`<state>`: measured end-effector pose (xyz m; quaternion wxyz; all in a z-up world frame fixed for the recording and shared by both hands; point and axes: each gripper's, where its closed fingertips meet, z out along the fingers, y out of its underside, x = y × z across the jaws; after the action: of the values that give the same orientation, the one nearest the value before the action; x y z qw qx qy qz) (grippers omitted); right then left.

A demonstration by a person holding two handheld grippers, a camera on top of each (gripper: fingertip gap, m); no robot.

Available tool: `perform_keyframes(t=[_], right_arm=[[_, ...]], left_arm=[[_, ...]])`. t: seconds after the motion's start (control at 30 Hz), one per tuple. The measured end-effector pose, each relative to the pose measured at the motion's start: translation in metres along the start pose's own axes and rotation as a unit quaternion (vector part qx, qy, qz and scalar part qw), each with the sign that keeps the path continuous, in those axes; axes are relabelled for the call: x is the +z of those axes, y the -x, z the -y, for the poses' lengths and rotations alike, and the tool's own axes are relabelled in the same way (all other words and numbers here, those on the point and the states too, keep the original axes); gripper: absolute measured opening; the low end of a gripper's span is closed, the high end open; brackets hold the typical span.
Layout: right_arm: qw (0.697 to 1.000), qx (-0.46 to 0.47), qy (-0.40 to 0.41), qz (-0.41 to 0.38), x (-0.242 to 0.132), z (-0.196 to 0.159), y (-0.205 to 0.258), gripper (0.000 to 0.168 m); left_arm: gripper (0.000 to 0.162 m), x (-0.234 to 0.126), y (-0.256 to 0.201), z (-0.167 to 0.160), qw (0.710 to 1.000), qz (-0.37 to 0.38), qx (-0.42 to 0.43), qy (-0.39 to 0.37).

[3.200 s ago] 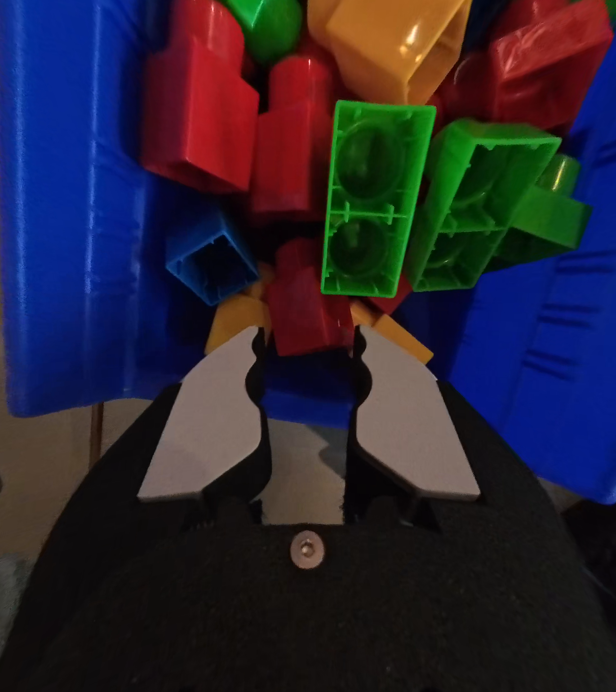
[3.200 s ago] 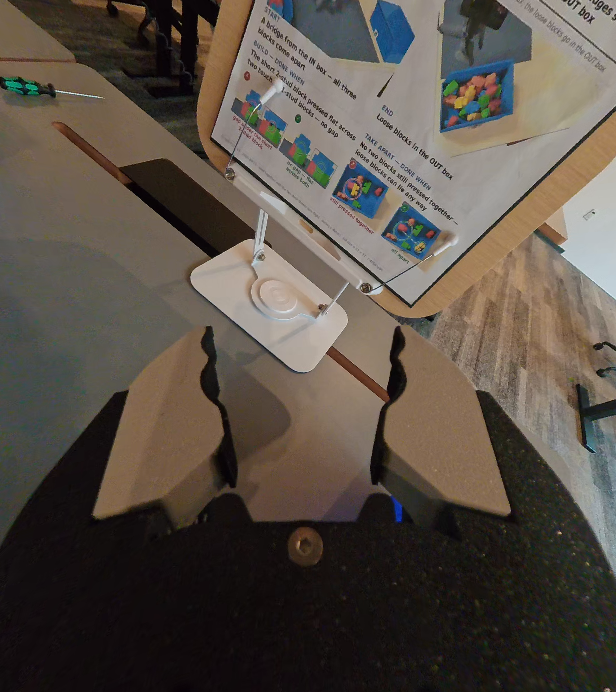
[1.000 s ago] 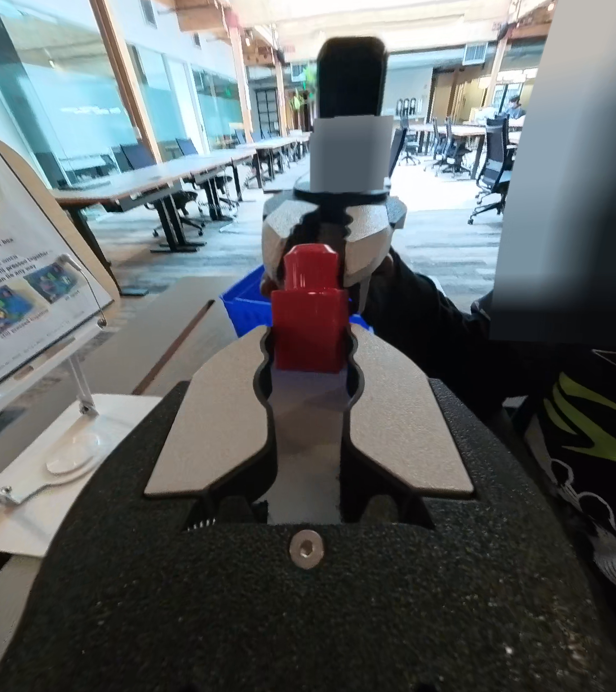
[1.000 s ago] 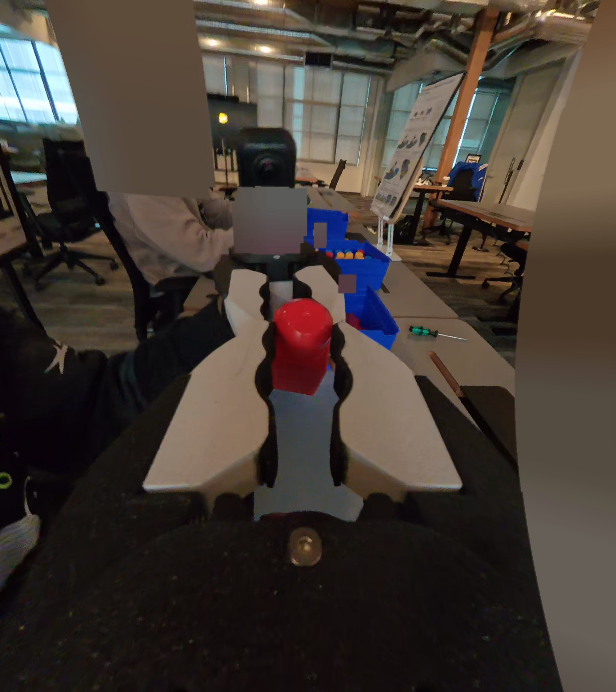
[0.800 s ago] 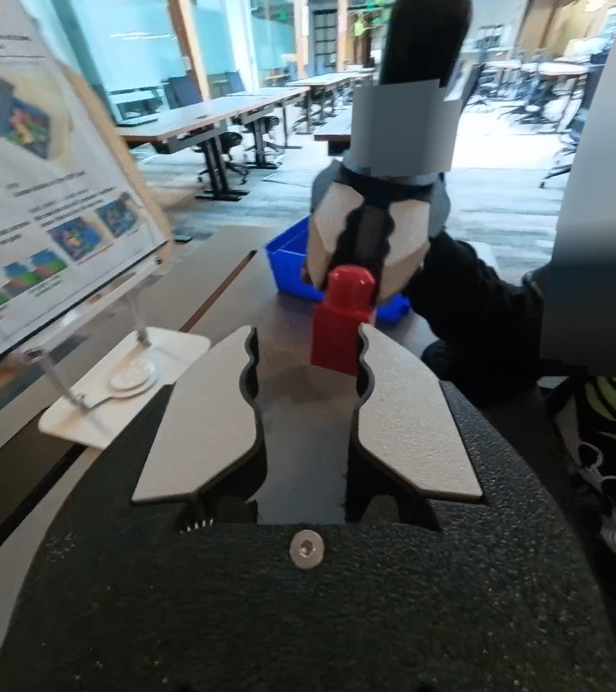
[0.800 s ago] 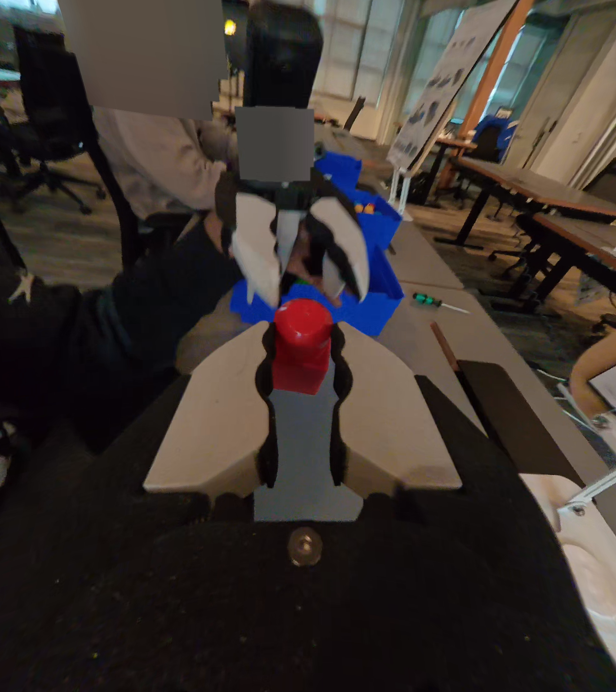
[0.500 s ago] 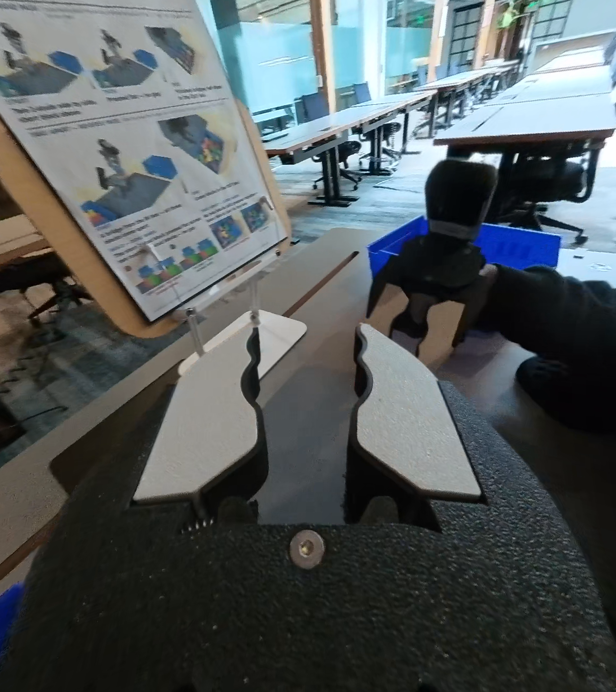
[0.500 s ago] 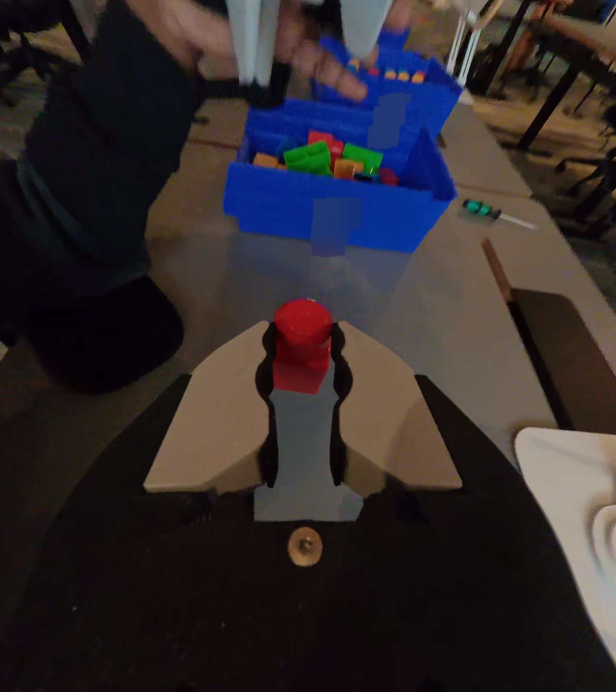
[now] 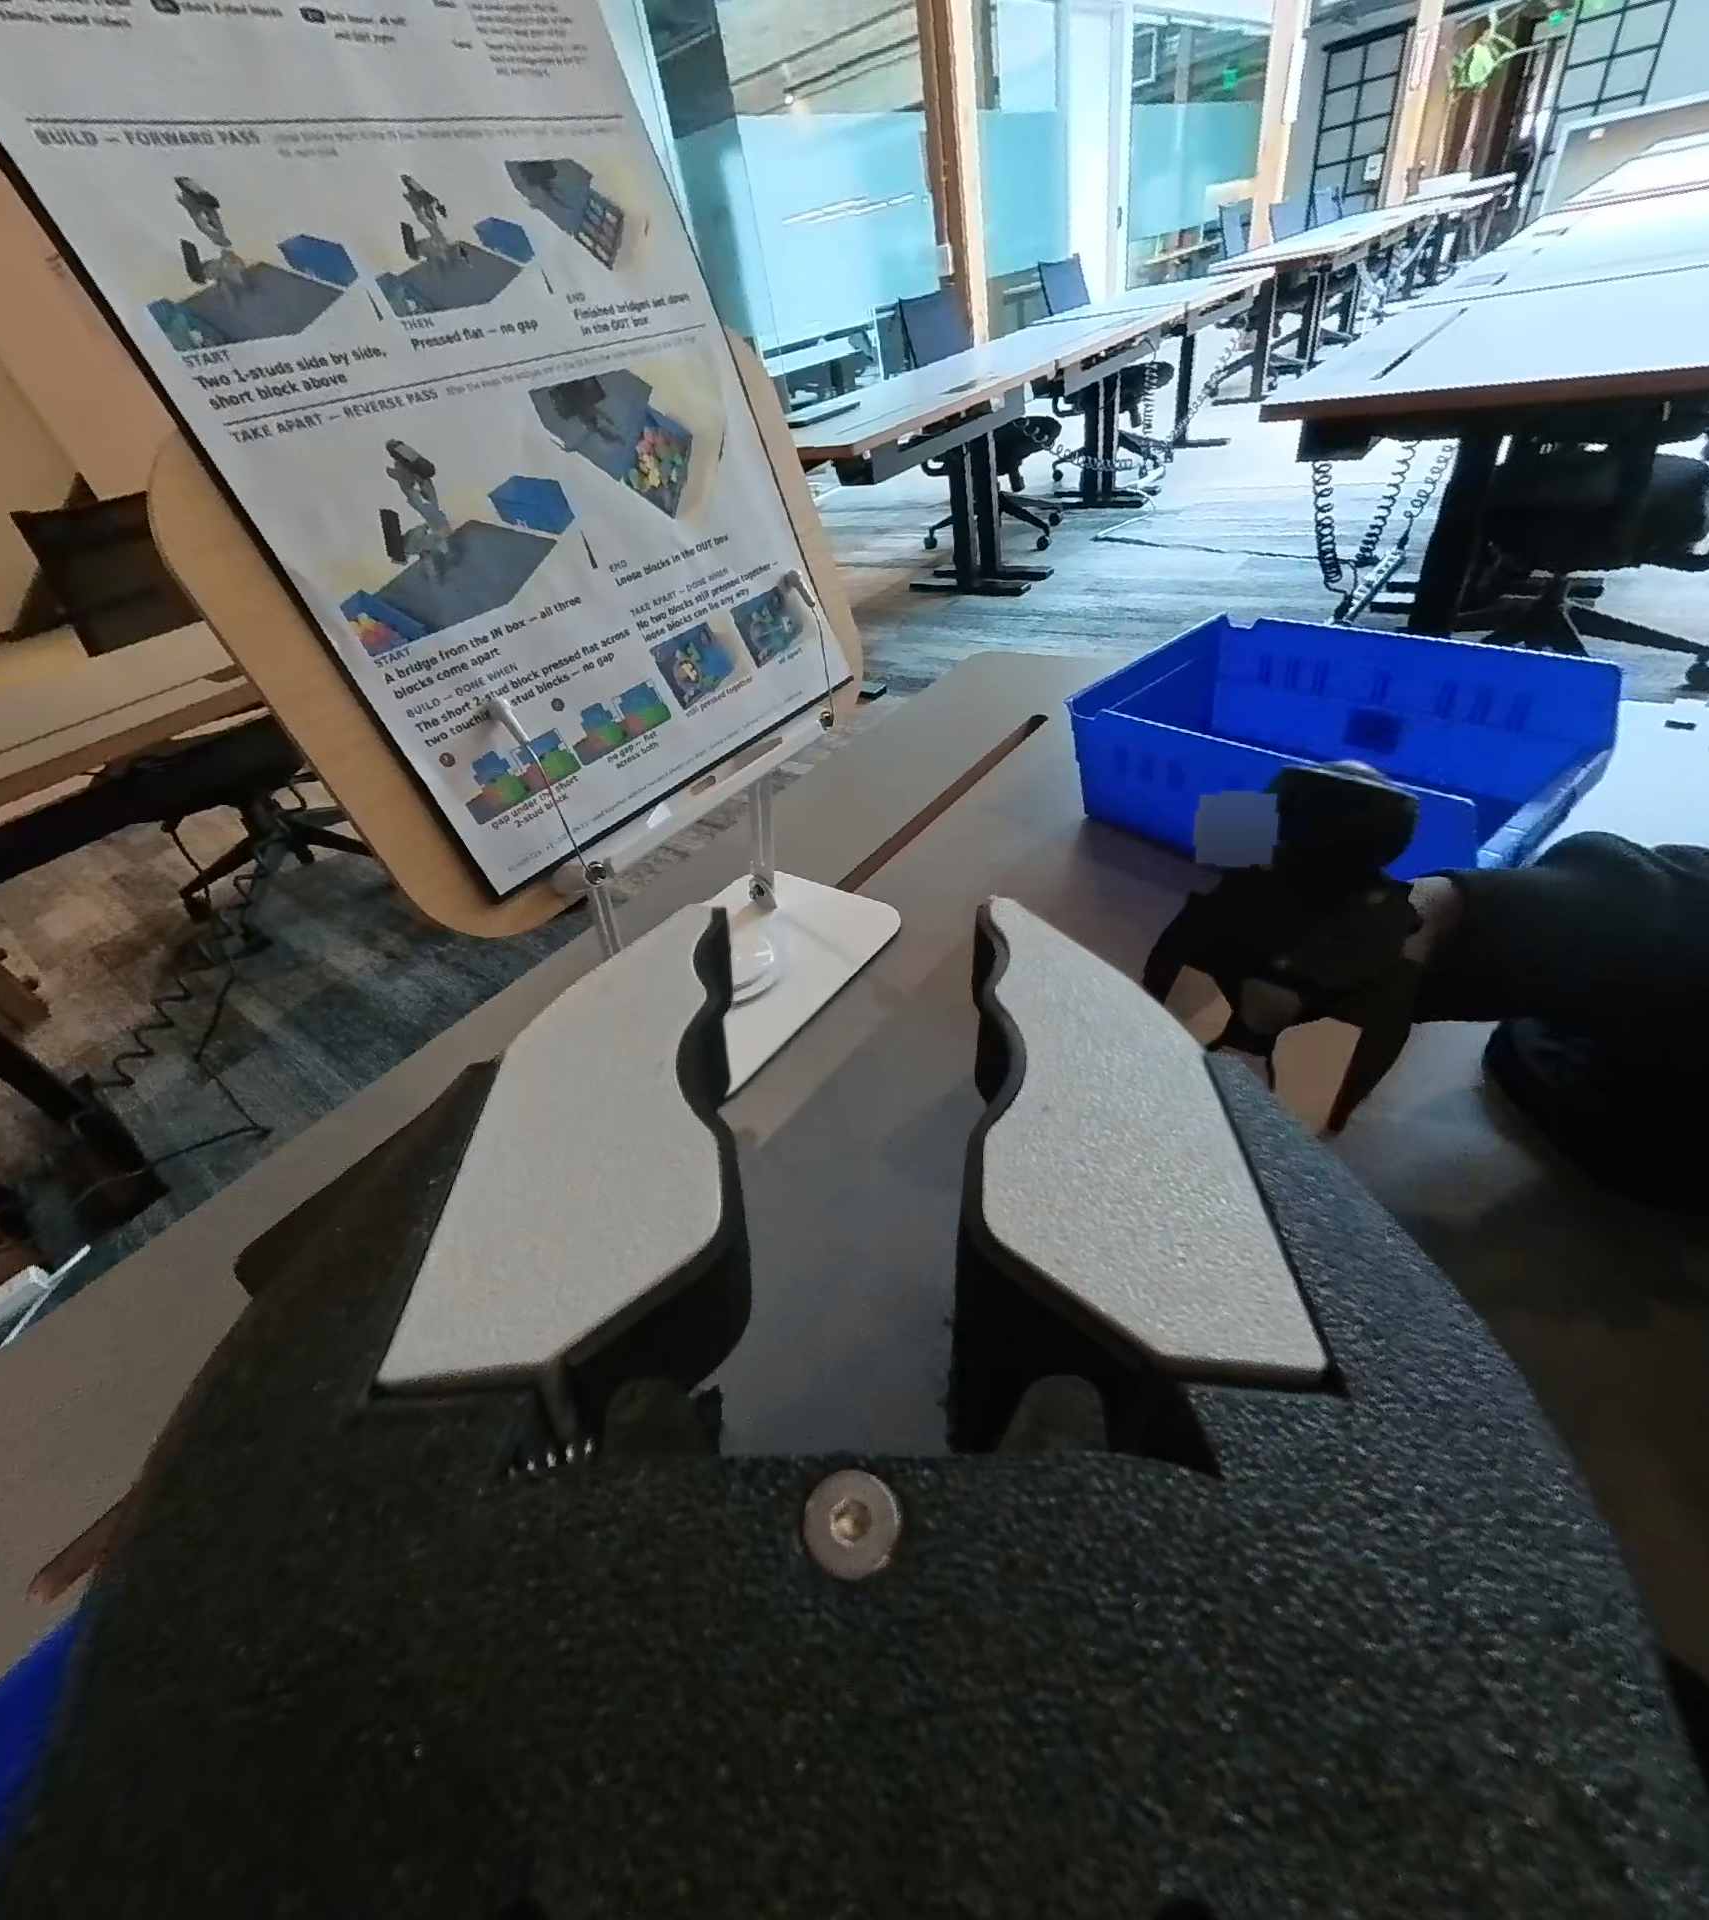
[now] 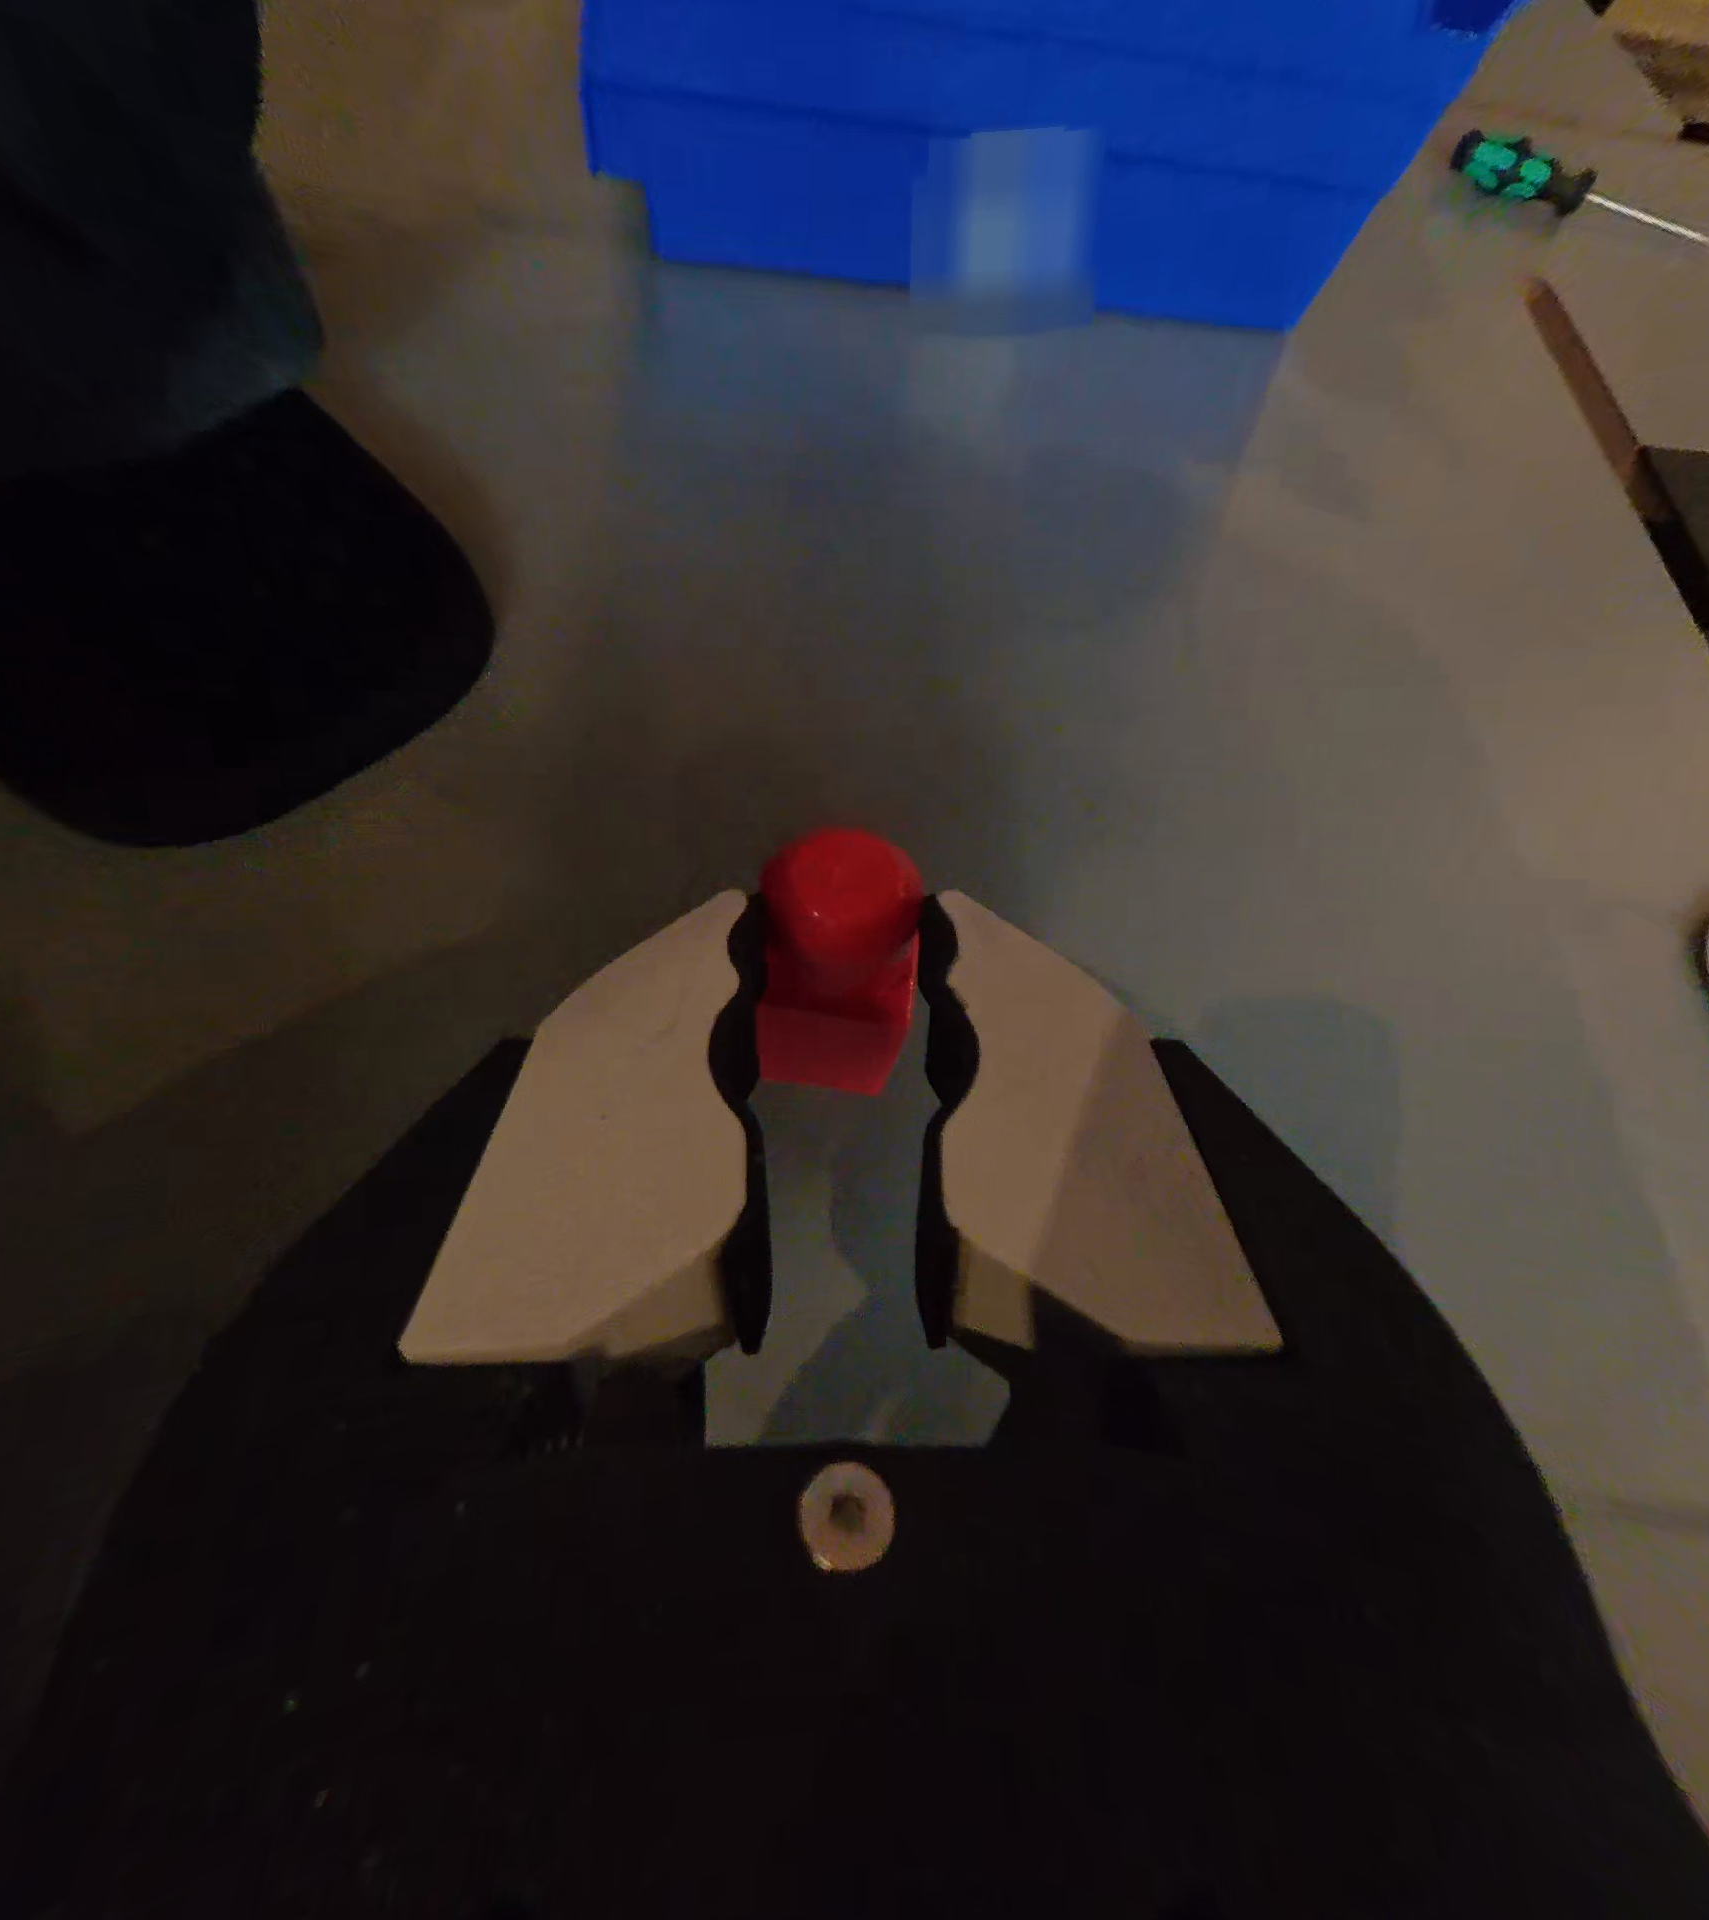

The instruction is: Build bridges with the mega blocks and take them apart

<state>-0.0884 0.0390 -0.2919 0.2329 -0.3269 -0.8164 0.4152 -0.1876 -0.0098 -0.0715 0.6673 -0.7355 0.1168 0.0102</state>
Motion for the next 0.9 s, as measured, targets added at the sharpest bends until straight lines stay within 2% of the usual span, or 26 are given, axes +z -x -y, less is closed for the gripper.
perform_keyframes(t=[0.17,0.9], right_arm=[[0.999,0.001,0.003,0.04,0.004,-0.009,0.01,0.028],[0.997,-0.025,0.006,0.066,0.003,-0.021,0.015,0.028]], left_arm=[[0.045,0.002,0.004,-0.004,1.0,0.009,-0.001,0.009],[0.044,-0.003,0.007,-0.005,1.0,0.013,0.009,0.007]])
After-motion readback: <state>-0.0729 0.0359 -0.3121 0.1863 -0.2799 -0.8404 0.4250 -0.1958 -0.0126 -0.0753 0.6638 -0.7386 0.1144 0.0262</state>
